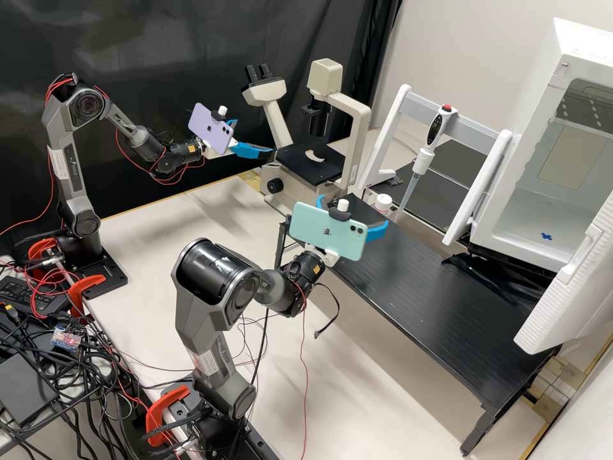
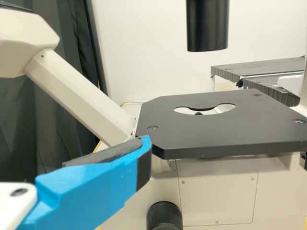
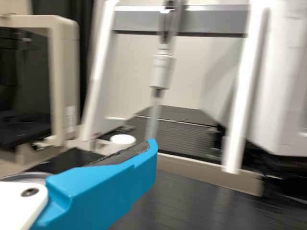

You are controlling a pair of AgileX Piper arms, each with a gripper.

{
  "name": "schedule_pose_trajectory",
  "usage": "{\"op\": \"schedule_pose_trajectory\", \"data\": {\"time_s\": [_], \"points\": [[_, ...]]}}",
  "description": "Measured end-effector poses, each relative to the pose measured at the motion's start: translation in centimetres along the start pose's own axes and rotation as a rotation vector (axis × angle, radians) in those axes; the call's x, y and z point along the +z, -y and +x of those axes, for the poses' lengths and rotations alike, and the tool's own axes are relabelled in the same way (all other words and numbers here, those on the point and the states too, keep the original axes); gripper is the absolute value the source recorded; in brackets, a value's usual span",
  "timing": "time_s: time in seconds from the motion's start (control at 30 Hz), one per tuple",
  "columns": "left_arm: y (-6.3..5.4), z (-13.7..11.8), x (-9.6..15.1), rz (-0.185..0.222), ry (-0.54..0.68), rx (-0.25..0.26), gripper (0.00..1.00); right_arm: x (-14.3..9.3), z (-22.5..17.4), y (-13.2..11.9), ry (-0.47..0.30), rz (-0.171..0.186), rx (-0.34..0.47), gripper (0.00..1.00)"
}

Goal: Move the petri dish to the incubator

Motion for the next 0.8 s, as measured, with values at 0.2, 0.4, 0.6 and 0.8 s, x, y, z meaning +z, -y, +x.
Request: {"op": "schedule_pose_trajectory", "data": {"time_s": [0.2,0.4,0.6,0.8], "points": [[0.0,0.0,0.0,0.000,0.000,0.000,1.00,-0.2,0.5,2.6,-0.040,-0.020,-0.127,1.00],[0.0,0.0,0.0,0.000,0.000,0.000,1.00,0.7,0.9,4.6,-0.009,-0.016,-0.210,1.00],[0.0,0.0,0.0,0.000,0.000,0.000,1.00,1.5,1.4,5.5,0.009,-0.002,-0.232,1.00],[0.0,0.0,0.0,0.000,0.000,0.000,1.00,2.0,1.7,5.4,0.010,0.011,-0.231,0.00]]}}
